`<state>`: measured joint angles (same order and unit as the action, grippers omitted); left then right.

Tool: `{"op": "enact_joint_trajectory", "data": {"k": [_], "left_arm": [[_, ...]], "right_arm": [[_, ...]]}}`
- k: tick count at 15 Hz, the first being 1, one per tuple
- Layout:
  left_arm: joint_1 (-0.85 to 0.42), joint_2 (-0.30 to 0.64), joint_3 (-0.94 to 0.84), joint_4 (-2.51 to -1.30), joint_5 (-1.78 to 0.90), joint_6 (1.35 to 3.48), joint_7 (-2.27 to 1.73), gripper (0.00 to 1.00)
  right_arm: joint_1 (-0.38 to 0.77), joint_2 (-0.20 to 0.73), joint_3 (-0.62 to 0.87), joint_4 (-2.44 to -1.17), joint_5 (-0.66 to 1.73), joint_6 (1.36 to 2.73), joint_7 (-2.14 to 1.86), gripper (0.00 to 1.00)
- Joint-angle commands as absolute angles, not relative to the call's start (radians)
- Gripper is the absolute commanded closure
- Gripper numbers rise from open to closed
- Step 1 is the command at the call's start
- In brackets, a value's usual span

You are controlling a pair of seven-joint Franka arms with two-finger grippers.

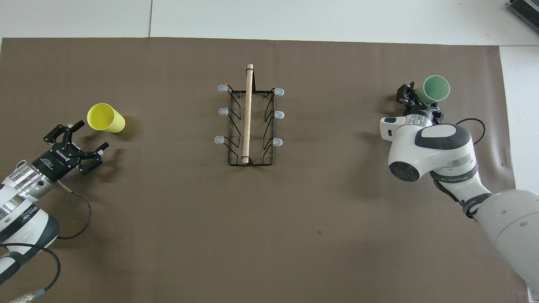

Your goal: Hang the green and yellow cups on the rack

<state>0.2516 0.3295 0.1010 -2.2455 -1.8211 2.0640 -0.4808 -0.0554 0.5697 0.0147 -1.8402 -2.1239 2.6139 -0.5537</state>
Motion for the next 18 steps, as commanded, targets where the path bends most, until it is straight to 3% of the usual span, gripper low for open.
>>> {"op": "enact_joint_trajectory", "data": {"k": [1,3,4,5,6,12,18], "left_arm": [[0.218,0.35,0.109,-2.224,-1.877,2.077,-0.465,0.0],[0.201,0.353,0.109,-2.22,-1.905,2.092,-0.46,0.0],[0.19,0.36,0.109,-2.212,-1.911,2.1,-0.459,0.0],[0.18,0.364,0.109,-2.21,-1.917,2.112,-0.457,0.0],[0.178,0.367,0.109,-2.21,-1.927,2.118,-0.456,0.0],[0.16,0.385,0.109,-2.18,-1.951,2.128,-0.445,0.0],[0.149,0.399,0.109,-2.157,-1.979,2.141,-0.443,0.0]], "right_arm": [[-0.08,0.594,0.021,-1.805,-2.189,2.642,-0.52,0.0],[-0.083,0.592,0.021,-1.805,-2.223,2.637,-0.52,0.0],[-0.092,0.592,0.021,-1.805,-2.233,2.635,-0.52,0.25],[-0.091,0.592,0.021,-1.805,-2.24,2.632,-0.519,0.9],[-0.092,0.592,0.021,-1.805,-2.235,2.628,-0.509,1.0],[-0.06,0.58,0.021,-1.804,-2.209,2.605,-0.502,1.0],[-0.057,0.494,0.021,-1.871,-1.904,2.629,-0.523,1.0]]}}
